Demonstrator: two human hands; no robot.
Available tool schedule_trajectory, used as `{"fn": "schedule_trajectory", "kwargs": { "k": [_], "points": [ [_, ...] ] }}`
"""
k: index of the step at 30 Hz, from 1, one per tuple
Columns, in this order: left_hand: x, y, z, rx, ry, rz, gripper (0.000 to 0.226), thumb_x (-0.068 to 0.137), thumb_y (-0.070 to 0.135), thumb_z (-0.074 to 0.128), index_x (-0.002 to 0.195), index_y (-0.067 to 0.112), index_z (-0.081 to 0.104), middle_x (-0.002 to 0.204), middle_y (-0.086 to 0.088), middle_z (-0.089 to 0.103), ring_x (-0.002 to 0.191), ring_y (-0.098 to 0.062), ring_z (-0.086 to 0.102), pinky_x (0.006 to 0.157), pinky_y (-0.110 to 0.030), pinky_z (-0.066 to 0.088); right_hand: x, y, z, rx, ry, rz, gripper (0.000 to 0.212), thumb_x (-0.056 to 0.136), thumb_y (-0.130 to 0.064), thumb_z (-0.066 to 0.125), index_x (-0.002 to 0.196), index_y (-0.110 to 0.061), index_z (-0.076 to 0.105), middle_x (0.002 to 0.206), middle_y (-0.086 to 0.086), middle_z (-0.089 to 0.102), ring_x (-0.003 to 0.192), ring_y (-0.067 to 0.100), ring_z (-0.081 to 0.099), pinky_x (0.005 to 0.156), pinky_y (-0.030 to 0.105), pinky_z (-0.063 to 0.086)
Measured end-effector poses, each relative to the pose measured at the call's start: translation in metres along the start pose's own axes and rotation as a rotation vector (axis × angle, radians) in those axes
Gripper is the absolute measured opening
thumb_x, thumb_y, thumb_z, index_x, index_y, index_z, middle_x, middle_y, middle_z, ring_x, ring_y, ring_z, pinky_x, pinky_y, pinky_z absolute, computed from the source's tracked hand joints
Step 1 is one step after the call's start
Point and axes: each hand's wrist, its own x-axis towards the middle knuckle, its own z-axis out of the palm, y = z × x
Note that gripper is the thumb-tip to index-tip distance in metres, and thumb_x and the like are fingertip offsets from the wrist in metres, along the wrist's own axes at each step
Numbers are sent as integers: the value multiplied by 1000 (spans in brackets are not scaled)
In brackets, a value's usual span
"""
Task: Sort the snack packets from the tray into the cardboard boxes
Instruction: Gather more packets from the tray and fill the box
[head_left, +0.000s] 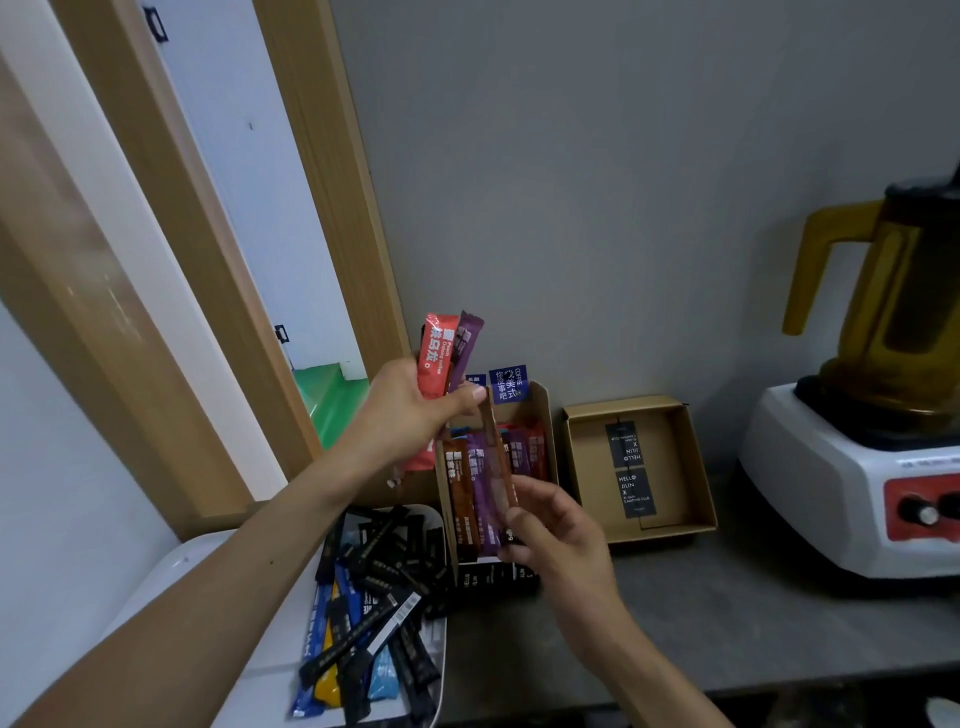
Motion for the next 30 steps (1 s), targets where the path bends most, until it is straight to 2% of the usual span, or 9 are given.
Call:
{"fn": "schedule_trajectory", "kwargs": {
  "k": [6, 10, 12, 14, 18, 23, 25, 27, 30],
  "points": [
    [-1, 3, -3, 35, -14, -37, 37, 81, 44, 79, 100, 18, 63, 89, 2, 74, 73, -9, 75, 66, -23, 56, 1, 8, -4, -136, 89, -48, 35, 75, 2, 86, 102, -9, 66, 102, 7, 77, 95, 22, 77, 79, 37, 63],
    [-1, 4, -3, 43, 7, -25, 35, 83, 37, 81, 104, 15, 63, 87, 3, 71, 72, -6, 73, 64, -21, 56, 2, 9, -4, -141, 84, -56, 45, 65, -19, 93, 98, -8, 64, 102, 8, 78, 93, 25, 77, 77, 41, 63],
    [-2, 6, -4, 45, 2, -11, 30, 83, 36, 81, 99, 19, 62, 86, 4, 70, 70, -3, 72, 59, -15, 52, 2, 9, -3, -112, 85, -66, 40, 68, -24, 88, 95, -6, 65, 96, 8, 78, 86, 22, 77, 69, 32, 61],
    [-3, 7, -3, 82, 5, 21, 25, 84, 36, 80, 93, 29, 58, 88, 7, 68, 73, -5, 70, 59, -14, 51, 3, 10, -3, -97, 77, -87, 26, 76, -13, 85, 91, -3, 66, 89, 11, 78, 78, 21, 75, 65, 26, 59],
    [-3, 10, 5, 135, 29, 80, 29, 83, 37, 81, 89, 37, 53, 87, 13, 66, 79, -3, 67, 66, -18, 50, 6, 12, -8, -115, 71, -91, 19, 82, -5, 81, 92, -1, 65, 95, 14, 77, 88, 27, 77, 71, 31, 63],
    [9, 12, 6, 196, -146, 17, 28, 80, 34, 86, 93, 29, 62, 88, 8, 74, 81, -8, 72, 76, -30, 58, 4, 21, -17, -100, 152, -57, 23, 81, -18, 81, 96, -6, 67, 105, 10, 76, 98, 24, 76, 72, 31, 63],
    [13, 12, 12, 232, -163, 33, 28, 82, 34, 84, 98, 26, 63, 92, 6, 75, 84, -9, 73, 76, -28, 56, 0, 22, -18, -284, 154, -91, 26, 80, -34, 80, 96, -18, 68, 108, 0, 75, 100, 16, 75, 75, 30, 64],
    [18, 13, 23, 268, -169, 35, 25, 84, 29, 83, 99, 21, 64, 92, 4, 75, 82, -9, 72, 73, -26, 53, -4, 25, -23, -781, 211, -283, 24, 85, -45, 75, 99, -29, 64, 117, -15, 64, 100, 5, 68, 74, 23, 61],
    [27, 9, 42, 336, -195, -13, 20, 84, 19, 82, 93, 16, 65, 88, -2, 74, 81, -16, 73, 79, -36, 58, -9, 28, -29, -1233, 201, -599, 25, 88, -41, 69, 109, -30, 61, 118, -9, 55, 97, 3, 56, 69, 18, 55]
  ]
}}
